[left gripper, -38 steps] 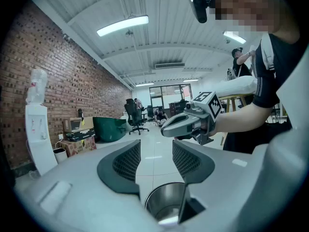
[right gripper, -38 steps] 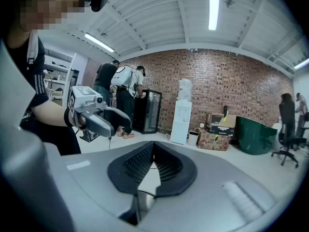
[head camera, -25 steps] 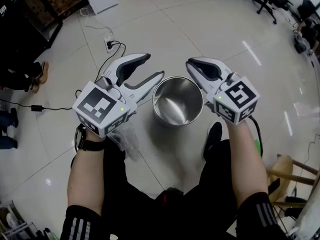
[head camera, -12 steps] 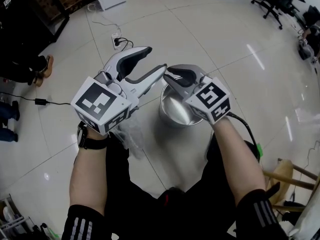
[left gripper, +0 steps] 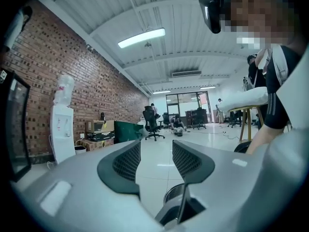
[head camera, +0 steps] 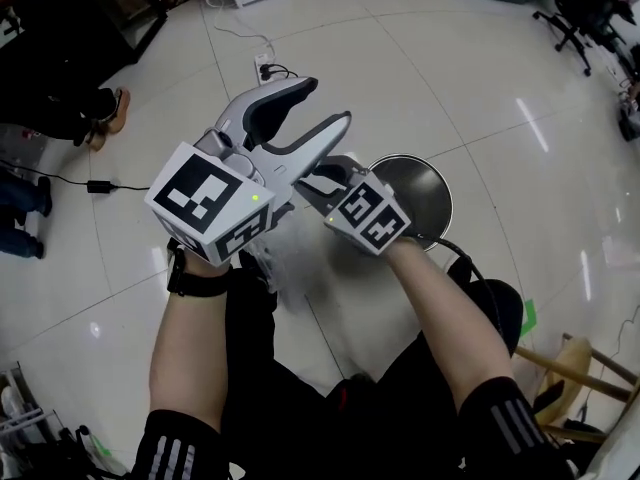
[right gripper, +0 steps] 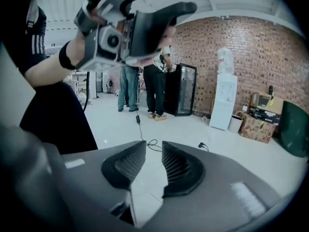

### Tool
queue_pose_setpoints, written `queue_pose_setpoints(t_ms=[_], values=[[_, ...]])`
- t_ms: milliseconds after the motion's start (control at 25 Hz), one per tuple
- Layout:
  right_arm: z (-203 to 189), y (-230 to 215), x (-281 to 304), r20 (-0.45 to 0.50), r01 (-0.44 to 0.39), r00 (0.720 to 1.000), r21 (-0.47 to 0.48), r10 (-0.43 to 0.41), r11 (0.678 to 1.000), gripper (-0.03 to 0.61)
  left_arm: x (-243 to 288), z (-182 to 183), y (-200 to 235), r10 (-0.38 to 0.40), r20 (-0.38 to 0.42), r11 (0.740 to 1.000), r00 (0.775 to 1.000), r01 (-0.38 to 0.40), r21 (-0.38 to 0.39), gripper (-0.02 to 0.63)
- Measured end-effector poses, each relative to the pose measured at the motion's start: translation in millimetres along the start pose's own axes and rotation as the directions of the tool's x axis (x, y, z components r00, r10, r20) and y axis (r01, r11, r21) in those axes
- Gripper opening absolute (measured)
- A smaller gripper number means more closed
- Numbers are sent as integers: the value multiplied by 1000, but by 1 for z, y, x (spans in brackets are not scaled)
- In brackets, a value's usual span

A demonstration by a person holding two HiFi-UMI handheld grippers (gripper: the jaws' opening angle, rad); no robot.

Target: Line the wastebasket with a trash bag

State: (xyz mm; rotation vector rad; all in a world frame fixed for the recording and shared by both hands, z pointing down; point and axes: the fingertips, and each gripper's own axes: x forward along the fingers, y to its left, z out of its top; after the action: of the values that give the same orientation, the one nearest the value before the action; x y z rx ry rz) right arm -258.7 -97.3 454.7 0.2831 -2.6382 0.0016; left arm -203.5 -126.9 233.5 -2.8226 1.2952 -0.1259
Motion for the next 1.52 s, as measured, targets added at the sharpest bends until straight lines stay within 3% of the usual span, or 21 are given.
queue_pose_setpoints(t_ms=[240, 440, 600, 920, 1000, 1120, 1520], values=[[-55, 61, 67, -133, -159, 979, -36, 153, 987, 162, -9, 2, 10, 14, 16, 1000, 1000, -14, -16, 201], [-108, 94, 107, -289, -230, 939, -120, 188, 966, 188, -19, 2, 14, 14, 19, 1000, 1000, -13, -20, 201], [-145, 99, 127, -367, -218, 918, -148, 151, 965, 217, -24, 0, 17, 20, 10, 999, 1000, -19, -28, 201], [-191, 96, 147, -464, -155, 881, -97, 93, 983, 217, -28, -2, 20, 14, 4, 999, 1000, -14, -34, 201], [-190, 93, 146, -453, -133, 888, -91, 78, 987, 165, -28, -3, 22, 27, -4, 999, 1000, -27, -34, 201], [-182, 82, 140, -427, -83, 904, -95, 35, 992, 12, -27, -2, 22, 24, 8, 999, 1000, -24, -27, 201], [-118, 51, 97, -302, 27, 952, -103, -57, 994, 6, -30, 5, 31, 50, 28, 999, 998, -49, -18, 201]])
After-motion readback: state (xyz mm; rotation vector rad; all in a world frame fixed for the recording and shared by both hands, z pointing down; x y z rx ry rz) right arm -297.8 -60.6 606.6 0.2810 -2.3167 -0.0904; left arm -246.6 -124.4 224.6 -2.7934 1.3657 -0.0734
